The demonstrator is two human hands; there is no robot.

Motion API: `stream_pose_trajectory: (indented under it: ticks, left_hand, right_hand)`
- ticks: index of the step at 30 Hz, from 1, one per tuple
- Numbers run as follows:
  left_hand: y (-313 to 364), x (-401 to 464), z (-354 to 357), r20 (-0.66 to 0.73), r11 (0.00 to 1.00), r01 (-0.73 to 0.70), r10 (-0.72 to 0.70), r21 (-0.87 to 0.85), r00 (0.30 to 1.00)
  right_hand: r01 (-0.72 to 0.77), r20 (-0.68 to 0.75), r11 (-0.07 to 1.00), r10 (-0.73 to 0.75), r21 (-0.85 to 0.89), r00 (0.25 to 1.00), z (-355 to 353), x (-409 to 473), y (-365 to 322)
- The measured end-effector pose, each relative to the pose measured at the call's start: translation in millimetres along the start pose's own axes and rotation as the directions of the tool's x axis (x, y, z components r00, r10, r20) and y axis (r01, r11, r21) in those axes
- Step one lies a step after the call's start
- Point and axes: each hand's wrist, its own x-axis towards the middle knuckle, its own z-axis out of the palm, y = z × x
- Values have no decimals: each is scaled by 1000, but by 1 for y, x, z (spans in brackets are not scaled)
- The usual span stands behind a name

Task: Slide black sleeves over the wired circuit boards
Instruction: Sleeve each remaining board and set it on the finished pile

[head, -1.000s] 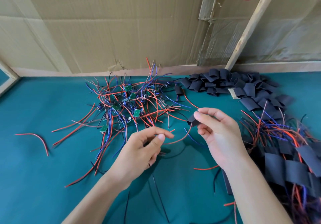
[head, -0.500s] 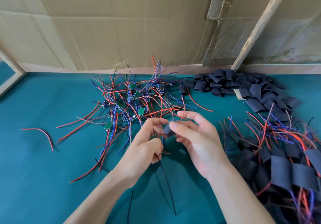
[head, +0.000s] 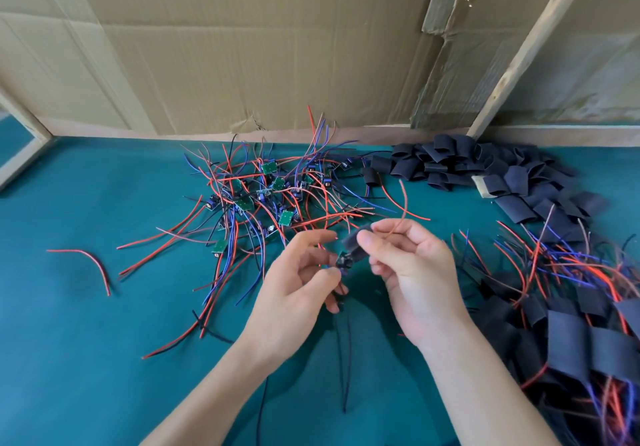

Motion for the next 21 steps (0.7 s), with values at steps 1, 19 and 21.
stream_pose_trajectory:
  ticks: [1,19,21]
  left_hand:
    - [0,1,0,-20,1000,-5,5,-5,1000]
    - [-3,3,-3,-157,993,-77,91,95,983]
    - [-4,2,-3,-173,993,-83,96,81,980]
  right_hand:
    - [6,-24,1000,-5,28,1000,-2,2,-1]
    - [23,19,987,-21,-156,1000,-4,0,4]
    - [6,36,985,0,-171,999,-1,-3,7]
